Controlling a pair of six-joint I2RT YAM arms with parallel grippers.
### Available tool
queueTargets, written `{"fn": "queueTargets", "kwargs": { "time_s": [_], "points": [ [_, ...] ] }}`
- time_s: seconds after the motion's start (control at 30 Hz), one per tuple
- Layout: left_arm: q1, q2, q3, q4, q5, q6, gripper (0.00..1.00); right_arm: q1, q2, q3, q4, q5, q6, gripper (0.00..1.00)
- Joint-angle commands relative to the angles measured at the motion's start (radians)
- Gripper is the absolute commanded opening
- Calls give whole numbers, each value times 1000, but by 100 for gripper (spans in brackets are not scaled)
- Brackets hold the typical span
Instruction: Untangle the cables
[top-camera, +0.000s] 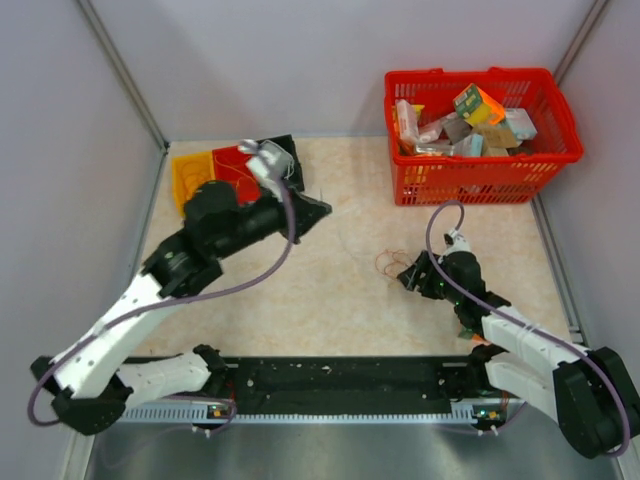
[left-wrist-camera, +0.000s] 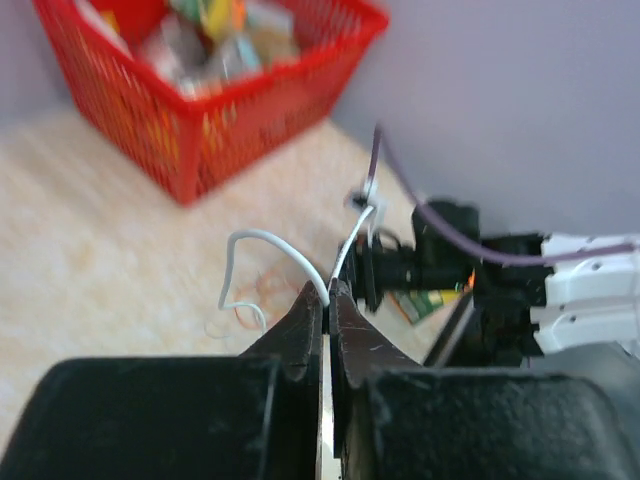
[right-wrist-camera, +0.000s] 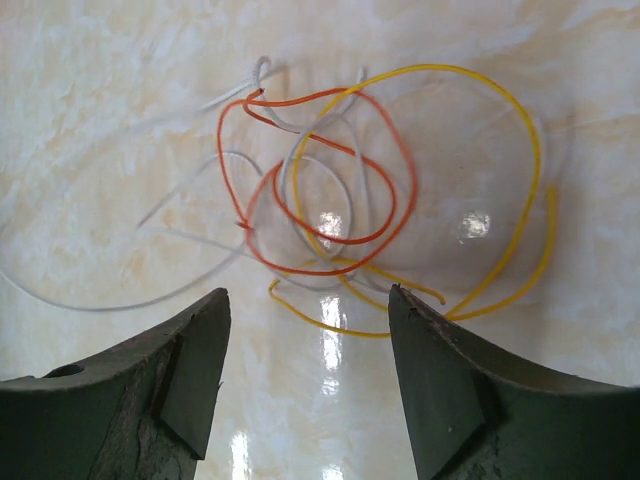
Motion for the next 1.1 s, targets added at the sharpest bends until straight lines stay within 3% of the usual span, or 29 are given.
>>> {"fn": "queueTargets", "kwargs": {
  "time_s": [0.0,0.2,0.33,0.4,0.57,0.77,0.9,1.07],
  "points": [
    [-2,-190,184,-57,-129,254,0,-10,0,-3,-7,105,51,64],
    [-2,-355,302,-44,-329,328,0,-10,-46,-12,-15,152,39,64],
    [-4,-406,317,-44,-404,359,0,-10,-56,-26,25,115,7,64],
    [-2,-409,316,-53,-522,339,0,-10,-50,-27,56,26,-16,64],
    [-2,-335,276,-132,-717,267,0,-10,-23,-26,82,-37,-33,64],
    [-2,-144,323,-309,-744,199,0,-9,-48,-32,70,-37,-27,64],
    [-2,-129,287,-288,-820,181,0,-10,-69,-33,56,-26,-27,65],
    [1,-170,123,-196,-858,124,0,-10,-86,-44,63,-22,-24,64]
  ]
}}
